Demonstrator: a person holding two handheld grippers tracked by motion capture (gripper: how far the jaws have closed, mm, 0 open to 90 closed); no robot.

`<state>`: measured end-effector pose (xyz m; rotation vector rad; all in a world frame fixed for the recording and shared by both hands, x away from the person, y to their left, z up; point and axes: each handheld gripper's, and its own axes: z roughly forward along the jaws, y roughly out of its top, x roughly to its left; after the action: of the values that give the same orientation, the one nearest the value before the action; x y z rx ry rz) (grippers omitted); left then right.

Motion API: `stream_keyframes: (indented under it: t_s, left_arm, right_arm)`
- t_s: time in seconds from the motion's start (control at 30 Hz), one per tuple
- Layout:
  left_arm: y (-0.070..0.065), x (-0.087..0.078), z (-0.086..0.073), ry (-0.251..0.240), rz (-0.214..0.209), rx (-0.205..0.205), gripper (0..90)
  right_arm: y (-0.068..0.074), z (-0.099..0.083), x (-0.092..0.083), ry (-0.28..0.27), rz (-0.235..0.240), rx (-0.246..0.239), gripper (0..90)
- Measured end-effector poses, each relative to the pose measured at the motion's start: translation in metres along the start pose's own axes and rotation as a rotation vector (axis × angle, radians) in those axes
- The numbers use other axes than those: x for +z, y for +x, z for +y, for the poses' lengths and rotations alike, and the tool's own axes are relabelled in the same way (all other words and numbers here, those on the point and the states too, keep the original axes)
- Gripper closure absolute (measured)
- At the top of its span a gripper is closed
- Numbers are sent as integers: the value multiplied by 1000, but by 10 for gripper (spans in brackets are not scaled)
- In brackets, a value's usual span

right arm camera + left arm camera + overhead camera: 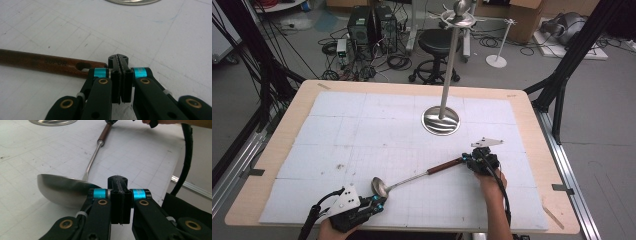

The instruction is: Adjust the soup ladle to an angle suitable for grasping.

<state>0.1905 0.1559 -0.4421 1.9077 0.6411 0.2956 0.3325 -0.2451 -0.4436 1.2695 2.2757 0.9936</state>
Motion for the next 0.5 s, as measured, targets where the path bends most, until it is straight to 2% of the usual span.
stream_keyframes:
  t_s: [0.3,0.5]
  left_arm:
    - [12,-5,-1,4,48,-26,896]
    - [16,-6,-1,7,63,-38,896]
  right_arm:
    - [3,2,2,-1,17,-5,895]
    - [7,4,4,4,26,-3,895]
